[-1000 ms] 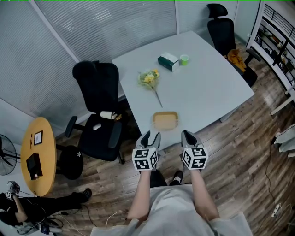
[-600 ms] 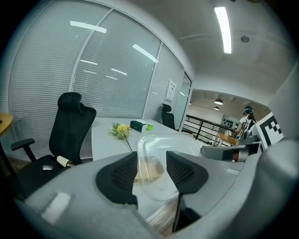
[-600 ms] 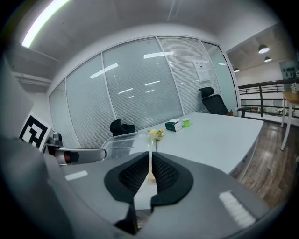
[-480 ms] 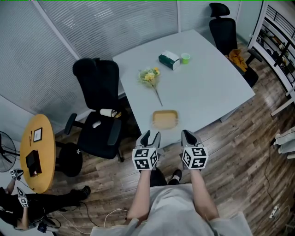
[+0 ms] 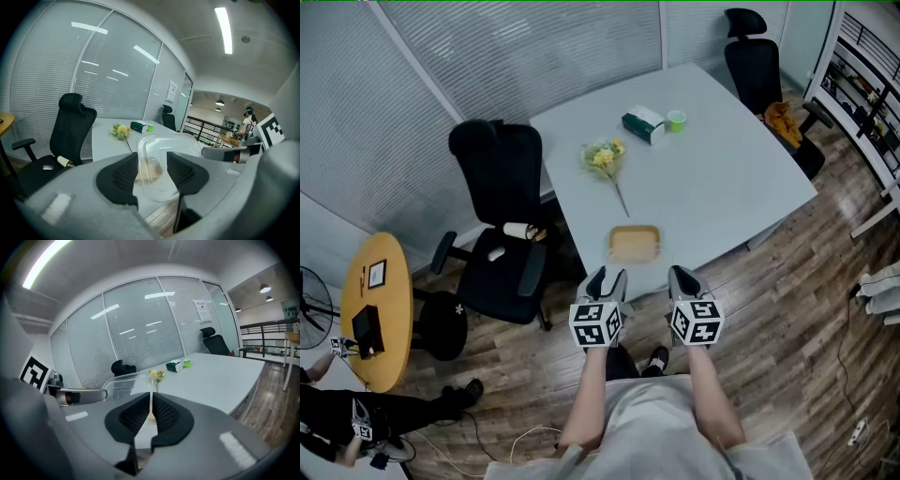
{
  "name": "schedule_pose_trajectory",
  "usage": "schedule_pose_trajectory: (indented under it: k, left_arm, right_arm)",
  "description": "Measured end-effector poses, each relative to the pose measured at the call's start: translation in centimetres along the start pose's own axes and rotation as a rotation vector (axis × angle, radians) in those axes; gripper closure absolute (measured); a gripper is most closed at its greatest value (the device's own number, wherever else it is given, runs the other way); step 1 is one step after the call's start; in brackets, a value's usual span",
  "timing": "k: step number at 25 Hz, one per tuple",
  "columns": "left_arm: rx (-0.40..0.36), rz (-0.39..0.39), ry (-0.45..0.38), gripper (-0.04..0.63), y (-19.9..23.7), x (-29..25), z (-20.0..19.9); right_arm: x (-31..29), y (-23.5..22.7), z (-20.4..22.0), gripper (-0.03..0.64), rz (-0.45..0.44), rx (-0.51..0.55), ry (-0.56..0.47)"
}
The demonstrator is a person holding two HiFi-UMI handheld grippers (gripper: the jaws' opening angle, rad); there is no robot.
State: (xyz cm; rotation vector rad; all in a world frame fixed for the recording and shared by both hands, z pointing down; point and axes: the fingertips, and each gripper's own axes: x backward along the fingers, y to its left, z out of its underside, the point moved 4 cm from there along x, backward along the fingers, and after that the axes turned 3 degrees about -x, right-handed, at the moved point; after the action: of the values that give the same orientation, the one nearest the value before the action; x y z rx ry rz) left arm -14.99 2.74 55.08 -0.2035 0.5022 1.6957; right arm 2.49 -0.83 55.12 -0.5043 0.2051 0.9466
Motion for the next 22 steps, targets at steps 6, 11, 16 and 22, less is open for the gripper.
schedule_pose_trajectory:
  k: [6,11,16,22]
  left_arm:
    - [-0.004,0.0,0.0,0.396,-0.24,0.11,-0.07]
    - [-0.004,0.002,-0.005,0.396,-0.33,0.31,-0.29]
    - [-0.005,0.002,-0.006,0.396,-0.17,0.41,-0.22]
    - [-0.005,0.003,-0.01,0.396,-0.04,0.47,-0.38]
  right_arm:
    - [0.21,-0.1,-0.08,0.604,-0.01,-0.011,-0.001]
    - [0.35,-0.08,0.03,0.604,-0.013,-0.012,0.002]
    - [0.21,0.02,0.26,0.604,-0.019,-0.015,0.006]
    - [0.16,0.15,0.33,0.603,-0.024,-0.017,0.009]
